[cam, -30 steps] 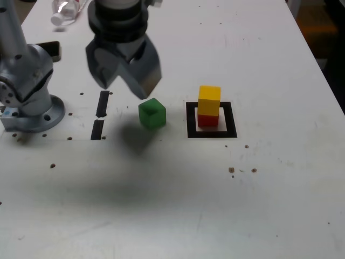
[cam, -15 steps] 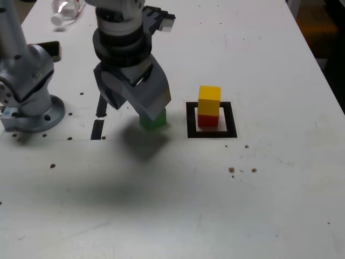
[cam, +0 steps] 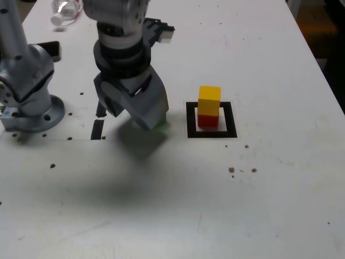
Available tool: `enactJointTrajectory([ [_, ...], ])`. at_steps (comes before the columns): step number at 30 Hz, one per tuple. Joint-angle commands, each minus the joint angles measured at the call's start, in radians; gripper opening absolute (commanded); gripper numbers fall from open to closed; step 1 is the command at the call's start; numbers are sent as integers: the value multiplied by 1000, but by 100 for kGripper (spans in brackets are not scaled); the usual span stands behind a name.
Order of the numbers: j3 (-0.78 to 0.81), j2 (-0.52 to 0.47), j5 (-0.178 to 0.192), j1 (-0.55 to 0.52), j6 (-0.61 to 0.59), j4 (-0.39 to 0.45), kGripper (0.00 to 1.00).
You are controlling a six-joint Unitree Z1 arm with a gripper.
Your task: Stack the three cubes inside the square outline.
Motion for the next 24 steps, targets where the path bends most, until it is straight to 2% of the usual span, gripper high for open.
enactJointTrajectory([
  [1, -3, 17, 2, 0, 1, -8, 76],
  [20, -21, 95, -4, 6, 1, -49, 73],
  [22, -20, 98, -6, 8, 0, -52, 70],
  [24, -16, 99, -9, 9, 0, -67, 58],
])
